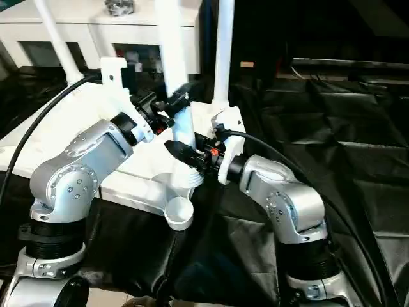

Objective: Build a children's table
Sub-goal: Pick table leg

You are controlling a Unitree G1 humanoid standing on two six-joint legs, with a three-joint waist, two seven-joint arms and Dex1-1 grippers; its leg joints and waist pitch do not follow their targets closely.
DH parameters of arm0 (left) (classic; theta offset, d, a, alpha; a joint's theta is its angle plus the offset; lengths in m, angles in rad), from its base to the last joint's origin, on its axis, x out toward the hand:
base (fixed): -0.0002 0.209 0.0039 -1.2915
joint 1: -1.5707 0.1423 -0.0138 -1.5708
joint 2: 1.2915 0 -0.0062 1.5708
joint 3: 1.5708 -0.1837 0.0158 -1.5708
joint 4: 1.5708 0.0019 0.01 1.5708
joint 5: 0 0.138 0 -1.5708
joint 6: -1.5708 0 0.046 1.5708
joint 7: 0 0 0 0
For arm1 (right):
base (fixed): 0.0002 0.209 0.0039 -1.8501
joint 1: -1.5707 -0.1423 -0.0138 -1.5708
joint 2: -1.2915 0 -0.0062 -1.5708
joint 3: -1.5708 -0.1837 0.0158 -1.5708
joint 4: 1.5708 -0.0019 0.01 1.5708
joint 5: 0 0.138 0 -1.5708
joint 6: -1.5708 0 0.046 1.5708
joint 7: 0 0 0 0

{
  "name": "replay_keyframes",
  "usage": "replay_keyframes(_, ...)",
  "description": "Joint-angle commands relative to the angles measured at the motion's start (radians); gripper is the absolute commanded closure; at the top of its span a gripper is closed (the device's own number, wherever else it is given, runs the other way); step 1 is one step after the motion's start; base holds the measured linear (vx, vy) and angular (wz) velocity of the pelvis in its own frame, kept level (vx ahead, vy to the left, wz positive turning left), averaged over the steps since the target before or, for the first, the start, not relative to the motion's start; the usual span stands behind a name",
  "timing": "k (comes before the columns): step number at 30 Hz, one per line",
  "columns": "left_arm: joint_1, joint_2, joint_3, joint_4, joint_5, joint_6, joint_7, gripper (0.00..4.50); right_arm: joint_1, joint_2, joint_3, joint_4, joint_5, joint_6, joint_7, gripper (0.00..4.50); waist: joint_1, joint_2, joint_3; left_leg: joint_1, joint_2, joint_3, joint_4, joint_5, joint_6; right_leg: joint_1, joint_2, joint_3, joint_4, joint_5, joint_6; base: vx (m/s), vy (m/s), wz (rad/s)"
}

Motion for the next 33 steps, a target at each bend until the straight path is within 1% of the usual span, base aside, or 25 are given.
replay_keyframes(1, 0.008, 0.006, 0.030, 0.006, 0.016, 0.006, 0.031, 2.31, -0.020, -0.006, -0.003, -0.043, 0.021, 0.006, 0.018, 2.64, -0.001, -0.003, -0.066, 0.019, 0.070, -0.043, -0.092, -0.161, -0.032, 0.044, -0.056, 0.041, -0.077, -0.148, -0.199, 0.000, 0.000, 0.00)
replay_keyframes(2, 0.008, 0.004, 0.029, 0.005, 0.009, 0.012, 0.029, 2.45, -0.022, -0.012, -0.005, -0.047, 0.025, 0.011, 0.023, 2.64, -0.001, -0.004, -0.066, 0.019, 0.071, -0.043, -0.093, -0.164, -0.034, 0.045, -0.056, 0.041, -0.077, -0.143, -0.200, 0.000, 0.000, 0.00)
replay_keyframes(3, 0.007, 0.004, 0.028, 0.005, 0.002, 0.018, 0.027, 2.46, -0.024, -0.016, -0.006, -0.048, 0.028, 0.015, 0.026, 2.64, 0.000, 0.000, -0.067, 0.019, 0.070, -0.044, -0.092, -0.164, -0.035, 0.045, -0.057, 0.041, -0.076, -0.139, -0.202, 0.000, 0.000, 0.00)
replay_keyframes(5, 0.005, -0.003, 0.034, 0.005, -0.013, 0.025, 0.029, 2.57, -0.027, -0.023, -0.009, -0.050, 0.028, 0.018, 0.027, 2.64, -0.001, -0.004, -0.067, 0.018, 0.069, -0.042, -0.091, -0.162, -0.034, 0.046, -0.057, 0.042, -0.076, -0.129, -0.207, 0.000, 0.000, 0.00)
replay_keyframes(6, 0.003, -0.008, 0.041, 0.006, -0.024, 0.031, 0.031, 2.57, -0.030, -0.027, -0.011, -0.050, 0.027, 0.022, 0.026, 2.64, -0.001, 0.001, -0.067, 0.018, 0.069, -0.043, -0.091, -0.164, -0.034, 0.046, -0.057, 0.041, -0.076, -0.133, -0.207, 0.000, 0.000, 0.00)
replay_keyframes(8, 0.002, -0.009, 0.043, 0.006, -0.027, 0.034, 0.033, 2.62, -0.031, -0.029, -0.012, -0.051, 0.028, 0.024, 0.027, 2.64, -0.002, -0.003, -0.066, 0.018, 0.069, -0.043, -0.092, -0.172, -0.034, 0.046, -0.057, 0.041, -0.079, -0.142, -0.206, 0.000, 0.000, 0.00)
replay_keyframes(11, 0.000, -0.015, 0.054, 0.012, -0.038, 0.047, 0.041, 2.62, -0.033, -0.039, -0.016, -0.058, 0.034, 0.034, 0.030, 2.64, -0.002, 0.000, -0.066, 0.019, 0.070, -0.044, -0.092, -0.168, -0.034, 0.046, -0.056, 0.041, -0.078, -0.139, -0.205, 0.000, 0.000, 0.00)
replay_keyframes(13, -0.001, -0.021, 0.066, 0.018, -0.047, 0.056, 0.049, 2.62, -0.034, -0.045, -0.020, -0.065, 0.042, 0.045, 0.033, 2.64, -0.002, -0.002, -0.066, 0.019, 0.069, -0.043, -0.092, -0.172, -0.035, 0.046, -0.055, 0.041, -0.079, -0.143, -0.206, 0.000, 0.000, 0.00)
replay_keyframes(15, -0.005, -0.024, 0.078, 0.030, -0.062, 0.063, 0.052, 2.62, -0.036, -0.066, -0.021, -0.080, 0.063, 0.063, 0.058, 1.94, -0.003, -0.006, -0.066, 0.020, 0.070, -0.042, -0.091, -0.166, -0.032, 0.047, -0.055, 0.041, -0.080, -0.141, -0.206, 0.000, 0.000, 0.00)
replay_keyframes(16, -0.006, -0.024, 0.079, 0.032, -0.065, 0.063, 0.050, 2.63, -0.037, -0.072, -0.023, -0.083, 0.071, 0.070, 0.067, 1.91, -0.002, -0.005, -0.066, 0.019, 0.069, -0.043, -0.091, -0.165, -0.030, 0.048, -0.056, 0.041, -0.079, -0.141, -0.206, 0.000, 0.000, 0.00)
replay_keyframes(17, -0.006, -0.015, 0.070, 0.030, -0.060, 0.063, 0.039, 2.63, -0.042, -0.082, -0.022, -0.080, 0.078, 0.084, 0.075, 1.91, -0.002, -0.004, -0.066, 0.019, 0.070, -0.042, -0.090, -0.165, -0.025, 0.048, -0.057, 0.042, -0.080, -0.141, -0.207, 0.000, 0.000, 0.00)
replay_keyframes(18, -0.006, -0.015, 0.070, 0.030, -0.060, 0.063, 0.039, 2.64, -0.042, -0.082, -0.022, -0.080, 0.078, 0.084, 0.075, 1.73, -0.002, -0.005, -0.065, 0.018, 0.069, -0.043, -0.090, -0.163, -0.023, 0.048, -0.055, 0.041, -0.079, -0.141, -0.205, 0.000, 0.000, 0.00)
replay_keyframes(19, -0.005, -0.002, 0.054, 0.027, -0.048, 0.060, 0.025, 2.64, -0.049, -0.090, -0.020, -0.070, 0.073, 0.091, 0.076, 1.73, -0.004, -0.010, -0.066, 0.018, 0.070, -0.043, -0.091, -0.155, -0.019, 0.047, -0.054, 0.041, -0.080, -0.141, -0.201, 0.000, 0.000, 0.00)
replay_keyframes(20, -0.005, 0.016, 0.030, 0.022, -0.028, 0.055, 0.010, 2.64, -0.063, -0.101, -0.021, -0.047, 0.063, 0.110, 0.068, 1.51, -0.004, -0.013, -0.066, 0.018, 0.070, -0.043, -0.091, -0.145, -0.017, 0.047, -0.054, 0.041, -0.079, -0.146, -0.199, 0.000, 0.000, 0.00)
replay_keyframes(21, -0.006, 0.018, 0.026, 0.020, -0.028, 0.055, 0.006, 2.64, -0.068, -0.107, -0.018, -0.038, 0.059, 0.116, 0.068, 1.46, -0.005, -0.010, -0.066, 0.018, 0.069, -0.044, -0.090, -0.144, -0.017, 0.047, -0.055, 0.041, -0.078, -0.152, -0.198, 0.000, 0.000, 0.00)
replay_keyframes(22, -0.009, 0.019, 0.021, 0.016, -0.032, 0.056, -0.004, 2.64, -0.078, -0.121, -0.011, -0.021, 0.049, 0.129, 0.073, 1.46, -0.006, -0.011, -0.065, 0.020, 0.069, -0.041, -0.089, -0.146, -0.017, 0.046, -0.056, 0.042, -0.080, -0.168, -0.197, 0.000, 0.000, 0.00)
replay_keyframes(23, -0.013, 0.021, 0.018, 0.014, -0.034, 0.059, -0.008, 2.64, -0.084, -0.133, -0.003, -0.013, 0.049, 0.146, 0.081, 1.44, -0.005, -0.015, -0.065, 0.020, 0.070, -0.041, -0.088, -0.143, -0.017, 0.046, -0.057, 0.043, -0.081, -0.173, -0.201, 0.000, 0.000, 0.00)
replay_keyframes(24, -0.016, 0.022, 0.016, 0.012, -0.038, 0.062, -0.012, 2.64, -0.088, -0.143, 0.005, -0.009, 0.048, 0.152, 0.092, 1.44, -0.002, -0.012, -0.066, 0.020, 0.070, -0.041, -0.088, -0.134, -0.015, 0.045, -0.057, 0.042, -0.080, -0.165, -0.205, 0.000, 0.000, 0.00)
replay_keyframes(25, -0.016, 0.022, 0.015, 0.012, -0.038, 0.062, -0.013, 2.64, -0.088, -0.144, 0.006, -0.009, 0.048, 0.153, 0.093, 1.44, -0.002, -0.012, -0.066, 0.020, 0.071, -0.041, -0.087, -0.128, -0.016, 0.045, -0.057, 0.042, -0.079, -0.156, -0.207, 0.000, 0.000, 0.00)
replay_keyframes(28, -0.018, 0.036, -0.004, 0.002, -0.038, 0.063, -0.036, 2.64, -0.096, -0.160, 0.020, -0.004, 0.074, 0.180, 0.126, 1.44, 0.000, -0.018, -0.069, 0.017, 0.070, -0.039, -0.084, -0.096, -0.001, 0.048, -0.057, 0.042, -0.073, -0.108, -0.219, 0.000, 0.000, 0.00)
replay_keyframes(29, -0.017, 0.040, -0.011, -0.001, -0.036, 0.062, -0.044, 2.64, -0.098, -0.164, 0.022, -0.003, 0.082, 0.192, 0.134, 1.44, 0.001, -0.023, -0.069, 0.017, 0.071, -0.039, -0.084, -0.093, 0.007, 0.048, -0.058, 0.042, -0.073, -0.106, -0.221, 0.000, 0.000, 0.00)
replay_keyframes(30, -0.017, 0.048, -0.024, -0.006, -0.032, 0.059, -0.059, 2.64, -0.104, -0.170, 0.026, -0.001, 0.097, 0.217, 0.148, 1.44, 0.002, -0.021, -0.069, 0.018, 0.071, -0.039, -0.083, -0.090, 0.009, 0.048, -0.059, 0.042, -0.072, -0.107, -0.223, 0.000, 0.000, 0.00)
replay_keyframes(31, -0.015, 0.053, -0.034, -0.014, -0.035, 0.057, -0.080, 2.64, -0.110, -0.172, 0.029, 0.003, 0.106, 0.236, 0.154, 1.44, 0.002, -0.023, -0.068, 0.018, 0.071, -0.039, -0.083, -0.087, 0.015, 0.048, -0.059, 0.042, -0.072, -0.119, -0.226, 0.000, 0.000, 0.00)
replay_keyframes(32, -0.015, 0.053, -0.035, -0.014, -0.035, 0.057, -0.081, 2.64, -0.111, -0.171, 0.029, 0.004, 0.106, 0.238, 0.153, 1.44, 0.003, -0.022, -0.068, 0.018, 0.071, -0.038, -0.083, -0.086, 0.014, 0.047, -0.060, 0.042, -0.073, -0.125, -0.227, 0.000, 0.000, 0.00)
replay_keyframes(33, -0.015, 0.056, -0.041, -0.019, -0.034, 0.056, -0.088, 2.64, -0.114, -0.167, 0.028, 0.012, 0.108, 0.246, 0.147, 1.44, 0.001, -0.025, -0.067, 0.018, 0.071, -0.037, -0.083, -0.086, 0.014, 0.047, -0.059, 0.042, -0.074, -0.131, -0.227, 0.000, 0.000, 0.00)
